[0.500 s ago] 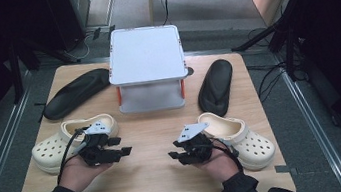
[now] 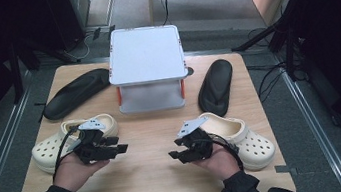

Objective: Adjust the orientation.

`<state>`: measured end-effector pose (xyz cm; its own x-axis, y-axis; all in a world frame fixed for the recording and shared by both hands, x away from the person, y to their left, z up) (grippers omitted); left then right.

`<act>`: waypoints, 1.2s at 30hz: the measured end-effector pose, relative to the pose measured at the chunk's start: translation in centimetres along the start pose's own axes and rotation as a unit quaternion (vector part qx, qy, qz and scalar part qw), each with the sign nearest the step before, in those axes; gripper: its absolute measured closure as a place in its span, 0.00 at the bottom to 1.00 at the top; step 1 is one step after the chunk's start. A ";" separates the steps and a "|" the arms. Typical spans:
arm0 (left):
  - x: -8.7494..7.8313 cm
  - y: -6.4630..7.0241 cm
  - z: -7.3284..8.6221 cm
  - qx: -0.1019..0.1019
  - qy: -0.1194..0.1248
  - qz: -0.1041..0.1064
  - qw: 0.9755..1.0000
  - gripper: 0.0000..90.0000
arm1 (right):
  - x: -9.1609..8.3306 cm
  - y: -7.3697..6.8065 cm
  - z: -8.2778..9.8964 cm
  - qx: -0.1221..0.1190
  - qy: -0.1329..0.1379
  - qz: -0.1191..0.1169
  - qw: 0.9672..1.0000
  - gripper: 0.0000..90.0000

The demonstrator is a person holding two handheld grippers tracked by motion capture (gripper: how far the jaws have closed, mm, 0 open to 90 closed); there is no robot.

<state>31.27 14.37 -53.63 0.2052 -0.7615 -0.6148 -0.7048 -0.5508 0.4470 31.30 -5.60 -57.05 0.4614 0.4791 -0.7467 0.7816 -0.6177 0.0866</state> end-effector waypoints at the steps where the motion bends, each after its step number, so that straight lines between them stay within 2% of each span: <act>1: 0.0 0.0 0.0 0.000 0.000 0.000 1.000 0.53 | 0.0 0.0 0.0 0.000 0.000 0.000 1.000 0.56; 8: -2.9 -0.5 -0.7 -0.012 0.019 -0.013 1.000 0.50 | -0.7 -1.0 -2.0 -0.023 0.014 0.006 1.000 0.54; 13: -4.7 -1.3 -0.9 -0.020 0.036 -0.027 0.999 0.49 | -0.9 -2.0 -3.3 -0.022 0.013 -0.020 0.999 0.54; 16: -5.4 -1.7 -0.9 -0.021 0.038 -0.032 0.999 0.49 | -0.7 -2.6 -4.4 -0.035 0.012 -0.022 0.999 0.54; 20: -6.0 -2.0 -0.8 -0.018 0.042 -0.039 0.998 0.48 | -0.4 -3.4 -6.4 -0.061 0.026 -0.027 0.997 0.54; 22: -6.5 -2.4 -0.7 -0.016 0.043 -0.051 0.998 0.47 | -0.2 -3.8 -7.5 -0.065 0.032 -0.033 0.997 0.54; 24: -6.7 -2.5 -0.6 -0.016 0.043 -0.053 0.998 0.47 | 0.1 -4.0 -8.3 -0.073 0.039 -0.042 0.996 0.54; 25: -7.1 -2.8 -0.4 -0.019 0.046 -0.061 0.997 0.47 | 0.4 -4.1 -8.6 -0.078 0.039 -0.046 0.995 0.54; 28: -7.7 -3.1 -0.1 -0.023 0.051 -0.065 0.996 0.47 | 0.9 -4.4 -9.2 -0.088 0.033 -0.049 0.994 0.55; 36: -8.9 -3.5 0.8 -0.034 0.060 -0.078 0.995 0.46 | 1.8 -4.6 -11.5 -0.105 0.043 -0.055 0.992 0.56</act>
<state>31.33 23.34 -50.21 0.3908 -0.6988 -0.5991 -0.6122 -0.6834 0.3977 33.39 5.27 -51.21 0.3957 0.5935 -0.7008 0.8950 -0.4202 0.1495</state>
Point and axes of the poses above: each handheld gripper's, and its own axes: x roughly forward along the jaws, z roughly out of its underside, y roughly to its right, the point moved 10 cm from there along x, roughly forward along the jaws, and after that the axes turned 15 degrees about z, right-handed, at the moved point
